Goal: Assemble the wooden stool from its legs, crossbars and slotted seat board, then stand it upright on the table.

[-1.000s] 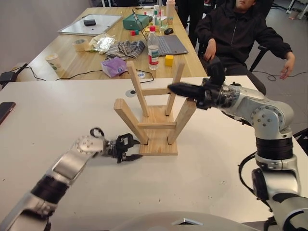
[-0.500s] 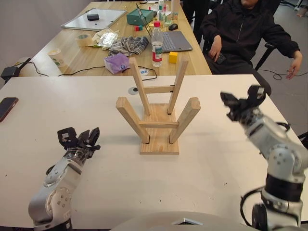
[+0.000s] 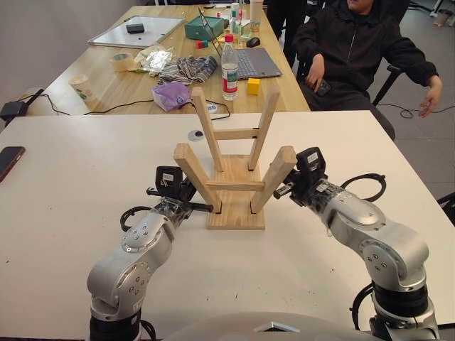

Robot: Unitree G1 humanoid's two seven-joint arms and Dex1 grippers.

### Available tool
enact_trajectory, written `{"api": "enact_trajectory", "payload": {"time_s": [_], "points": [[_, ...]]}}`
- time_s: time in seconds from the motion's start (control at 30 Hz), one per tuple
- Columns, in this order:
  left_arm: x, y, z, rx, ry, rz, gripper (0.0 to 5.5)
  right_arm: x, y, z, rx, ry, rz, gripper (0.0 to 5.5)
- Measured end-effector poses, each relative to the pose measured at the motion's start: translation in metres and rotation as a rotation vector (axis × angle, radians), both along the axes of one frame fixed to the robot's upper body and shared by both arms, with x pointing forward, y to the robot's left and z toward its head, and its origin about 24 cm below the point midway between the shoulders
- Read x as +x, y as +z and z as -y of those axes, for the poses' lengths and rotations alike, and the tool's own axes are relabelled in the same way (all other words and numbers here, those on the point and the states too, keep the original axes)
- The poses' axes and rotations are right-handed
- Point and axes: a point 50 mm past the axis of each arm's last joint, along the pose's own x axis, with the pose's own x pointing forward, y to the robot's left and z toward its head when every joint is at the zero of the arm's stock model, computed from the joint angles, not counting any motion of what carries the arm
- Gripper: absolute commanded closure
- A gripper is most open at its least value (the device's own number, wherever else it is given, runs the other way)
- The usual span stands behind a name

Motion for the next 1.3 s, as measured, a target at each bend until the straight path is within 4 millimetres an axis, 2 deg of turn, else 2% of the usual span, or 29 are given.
{"api": "enact_trajectory", "payload": {"time_s": [0.1, 0.2, 0.4, 0.5, 0.6, 0.73, 0.77, 0.83, 0.87, 0.9, 0.93, 1.0, 1.03, 1.07, 1.1, 1.13, 1.17, 1.23, 1.3], "points": [[0.0, -0.003, -0.006, 0.096, -0.009, -0.011, 5.47, -0.004, -0.006, -0.007, -0.024, 0.081, -0.057, 5.5], [0.002, -0.008, -0.011, 0.159, -0.056, -0.021, 5.47, -0.016, -0.01, -0.02, -0.002, 0.269, -0.12, 5.5], [0.007, -0.022, -0.017, 0.175, -0.116, -0.083, 5.47, -0.013, -0.011, -0.023, 0.008, 0.353, -0.144, 5.5], [0.01, -0.024, -0.033, 0.229, -0.068, -0.084, 5.47, -0.007, 0.001, -0.016, 0.067, 0.374, -0.121, 5.5], [0.004, -0.03, -0.056, 0.315, -0.043, -0.143, 5.47, 0.013, 0.039, 0.007, 0.241, 0.356, -0.056, 5.5], [-0.024, -0.049, -0.074, 0.423, -0.25, -0.343, 5.47, 0.027, 0.102, 0.028, 0.546, 0.479, 0.057, 5.5], [-0.033, -0.054, -0.079, 0.44, -0.308, -0.401, 5.47, 0.039, 0.127, 0.047, 0.649, 0.448, 0.127, 5.5], [-0.039, -0.055, -0.083, 0.434, -0.348, -0.438, 5.47, 0.059, 0.16, 0.082, 0.71, 0.277, 0.273, 5.5], [-0.039, -0.053, -0.083, 0.411, -0.368, -0.438, 5.47, 0.073, 0.17, 0.104, 0.692, 0.127, 0.348, 5.5], [-0.039, -0.051, -0.082, 0.398, -0.381, -0.434, 5.47, 0.081, 0.171, 0.115, 0.661, 0.034, 0.382, 5.5], [-0.039, -0.049, -0.079, 0.367, -0.413, -0.427, 5.47, 0.097, 0.16, 0.128, 0.587, -0.102, 0.398, 5.5], [-0.034, -0.044, -0.072, 0.333, -0.437, -0.399, 5.47, 0.119, 0.13, 0.133, 0.435, -0.212, 0.378, 5.5], [-0.03, -0.042, -0.067, 0.31, -0.447, -0.375, 5.47, 0.128, 0.103, 0.133, 0.334, -0.231, 0.329, 5.5], [-0.025, -0.039, -0.058, 0.271, -0.467, -0.344, 5.47, 0.132, 0.062, 0.132, 0.227, -0.226, 0.229, 5.5], [-0.023, -0.038, -0.051, 0.238, -0.476, -0.327, 5.47, 0.13, 0.031, 0.129, 0.175, -0.204, 0.14, 5.5], [-0.021, -0.038, -0.046, 0.207, -0.474, -0.317, 5.47, 0.127, 0.012, 0.123, 0.147, -0.169, 0.095, 5.5], [-0.017, -0.035, -0.038, 0.165, -0.477, -0.289, 5.47, 0.124, -0.003, 0.115, 0.1, -0.105, 0.063, 5.5], [-0.012, -0.032, -0.027, 0.105, -0.485, -0.257, 5.47, 0.119, -0.011, 0.101, -0.009, 0.015, 0.083, 5.5], [-0.009, -0.034, -0.021, 0.079, -0.483, -0.266, 5.47, 0.106, -0.02, 0.08, -0.085, 0.187, 0.091, 5.5]]}}
